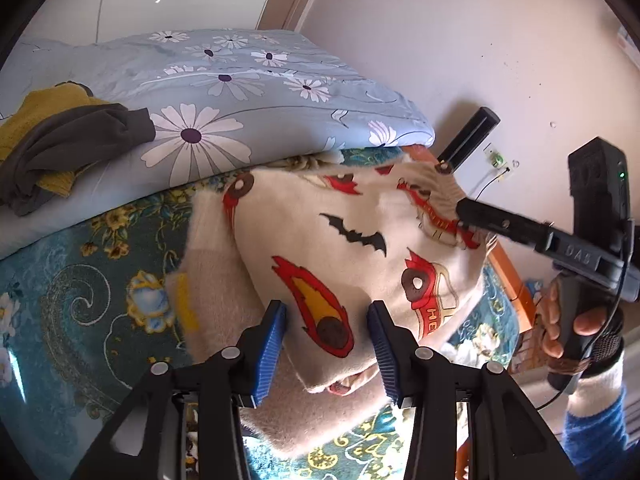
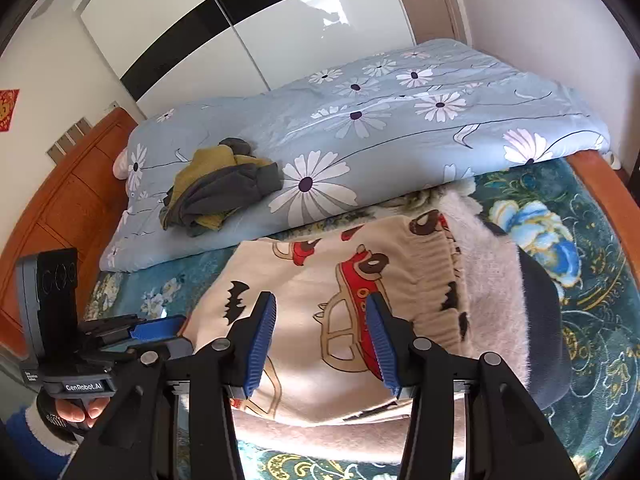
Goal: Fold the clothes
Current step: 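Carry the pants bundle with both grippers onto the pink fuzzy garment, then open both grippers and release the pants on the pink garment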
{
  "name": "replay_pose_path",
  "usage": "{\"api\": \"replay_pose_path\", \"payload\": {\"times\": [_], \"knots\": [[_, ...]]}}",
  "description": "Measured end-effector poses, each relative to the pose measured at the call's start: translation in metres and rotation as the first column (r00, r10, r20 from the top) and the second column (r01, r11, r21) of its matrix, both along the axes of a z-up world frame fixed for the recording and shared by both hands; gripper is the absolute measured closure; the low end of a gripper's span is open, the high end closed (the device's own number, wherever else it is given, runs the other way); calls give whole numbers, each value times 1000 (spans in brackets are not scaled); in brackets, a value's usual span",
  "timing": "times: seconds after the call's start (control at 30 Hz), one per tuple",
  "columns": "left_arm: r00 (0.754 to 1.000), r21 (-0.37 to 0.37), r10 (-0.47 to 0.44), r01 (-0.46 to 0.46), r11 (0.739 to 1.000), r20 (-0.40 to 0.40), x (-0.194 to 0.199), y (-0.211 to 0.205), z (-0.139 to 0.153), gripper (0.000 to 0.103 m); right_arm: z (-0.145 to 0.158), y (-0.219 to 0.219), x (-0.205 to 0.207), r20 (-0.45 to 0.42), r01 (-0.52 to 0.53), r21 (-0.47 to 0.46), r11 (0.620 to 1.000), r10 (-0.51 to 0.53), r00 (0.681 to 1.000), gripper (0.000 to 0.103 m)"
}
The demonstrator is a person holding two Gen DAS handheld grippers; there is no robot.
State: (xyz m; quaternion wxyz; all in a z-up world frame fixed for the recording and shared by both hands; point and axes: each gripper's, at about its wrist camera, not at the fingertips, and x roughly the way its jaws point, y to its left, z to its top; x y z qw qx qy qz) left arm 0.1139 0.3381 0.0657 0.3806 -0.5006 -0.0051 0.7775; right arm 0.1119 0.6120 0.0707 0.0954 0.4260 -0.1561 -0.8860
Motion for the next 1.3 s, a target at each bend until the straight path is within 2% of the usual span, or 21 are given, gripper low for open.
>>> {"api": "replay_pose_path", "payload": {"times": [0.17,0.27,0.4,0.53,0.67,0.9,1.03,1.17,1.3], "knots": [[997,41,33,-36,999,64,0,-9,-19,44,-8,11,24,-20,45,80,996,-44,999,55],[994,48,47,-52,997,96,-1,-12,-28,39,-25,17,27,8,65,50,997,-66,998,53],[991,45,62,-68,997,121,0,-13,-35,37,-41,23,27,14,105,-18,994,-105,994,53],[992,62,60,-67,996,108,5,-18,-24,36,-42,24,24,18,124,-44,991,-124,992,51],[995,69,62,-67,995,77,17,-25,-14,37,-35,17,31,4,152,-22,988,-152,988,50],[995,52,83,-86,995,58,44,-34,-22,35,-35,0,58,-3,202,-87,975,-203,979,47],[994,58,100,-103,993,41,55,-41,-27,27,-39,-14,71,10,200,-80,976,-200,980,47],[990,63,136,-137,989,27,62,-50,-28,23,-46,-23,81,41,199,-94,975,-196,980,47],[986,57,160,-163,985,51,65,-55,-31,23,-56,-29,87,80,209,-103,972,-202,976,47]]}}
